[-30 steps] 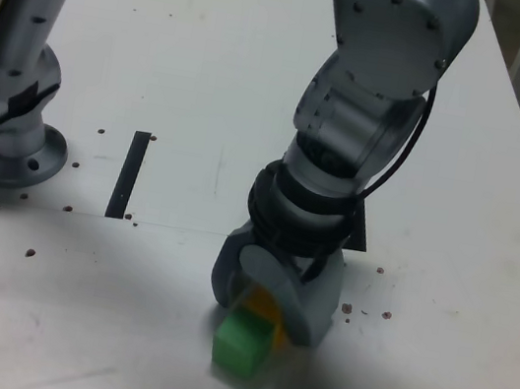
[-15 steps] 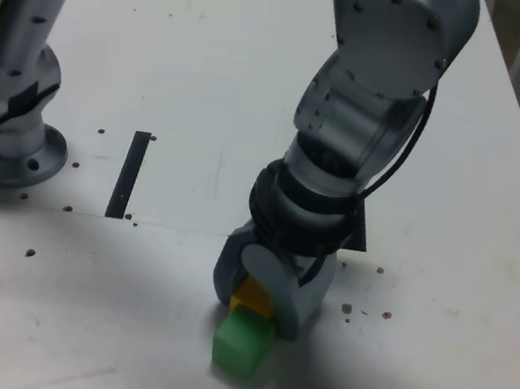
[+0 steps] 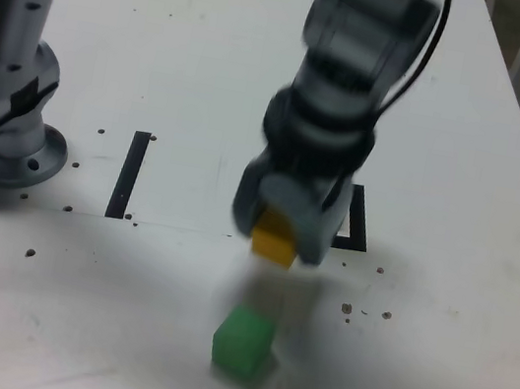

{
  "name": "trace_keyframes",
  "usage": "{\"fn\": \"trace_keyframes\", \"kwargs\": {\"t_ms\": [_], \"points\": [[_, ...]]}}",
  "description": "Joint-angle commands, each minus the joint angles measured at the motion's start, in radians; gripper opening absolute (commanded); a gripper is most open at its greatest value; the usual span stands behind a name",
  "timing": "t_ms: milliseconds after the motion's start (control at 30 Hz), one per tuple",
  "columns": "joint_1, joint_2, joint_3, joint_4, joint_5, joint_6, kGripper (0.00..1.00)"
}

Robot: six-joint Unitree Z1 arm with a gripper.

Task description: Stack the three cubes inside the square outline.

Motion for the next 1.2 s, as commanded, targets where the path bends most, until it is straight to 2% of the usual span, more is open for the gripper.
{"fn": "trace_keyframes", "kwargs": {"t_ms": [0, 267, 467, 767, 1167], "points": [[0.032, -0.011, -0.025, 0.017, 0.004, 0.004, 0.26], [0.207, -0.009, -0.067, 0.048, -0.007, 0.004, 0.26], [0.293, 0.001, -0.068, 0.047, -0.021, 0.023, 0.26], [0.336, 0.038, -0.074, 0.031, -0.046, 0.053, 0.26], [0.356, 0.066, -0.075, 0.005, -0.047, 0.067, 0.26]]}}
